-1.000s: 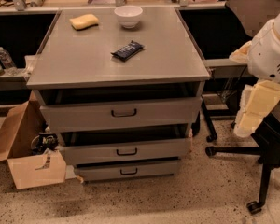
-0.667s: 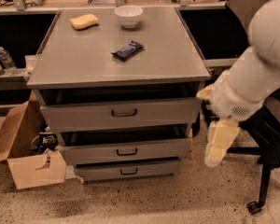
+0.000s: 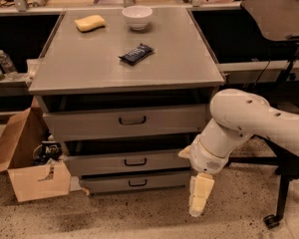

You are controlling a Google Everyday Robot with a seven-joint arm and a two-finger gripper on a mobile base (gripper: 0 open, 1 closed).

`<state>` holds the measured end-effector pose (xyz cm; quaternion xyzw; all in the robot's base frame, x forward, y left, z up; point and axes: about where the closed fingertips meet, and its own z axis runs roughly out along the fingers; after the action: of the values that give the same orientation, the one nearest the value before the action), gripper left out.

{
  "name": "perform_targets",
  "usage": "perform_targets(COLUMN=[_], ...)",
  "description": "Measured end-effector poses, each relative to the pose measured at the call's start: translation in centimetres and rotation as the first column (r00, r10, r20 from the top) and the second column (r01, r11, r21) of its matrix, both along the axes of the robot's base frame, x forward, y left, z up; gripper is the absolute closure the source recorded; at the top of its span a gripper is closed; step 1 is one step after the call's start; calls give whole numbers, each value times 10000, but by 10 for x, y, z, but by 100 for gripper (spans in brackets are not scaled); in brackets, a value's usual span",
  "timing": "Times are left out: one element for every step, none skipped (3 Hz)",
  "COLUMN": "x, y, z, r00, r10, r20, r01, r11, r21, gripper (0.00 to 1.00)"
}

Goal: Open middle drawer

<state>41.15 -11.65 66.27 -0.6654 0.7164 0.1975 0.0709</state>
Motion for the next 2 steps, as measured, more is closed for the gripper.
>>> perform_targets(x=[0,18], y=[0,-2], z=[0,-33], r00=[10000,10000], r10=[0,32], r20=[0,-26], r01=[0,-32], r11=[10000,9999], r21=[0,105], gripper=[0,0])
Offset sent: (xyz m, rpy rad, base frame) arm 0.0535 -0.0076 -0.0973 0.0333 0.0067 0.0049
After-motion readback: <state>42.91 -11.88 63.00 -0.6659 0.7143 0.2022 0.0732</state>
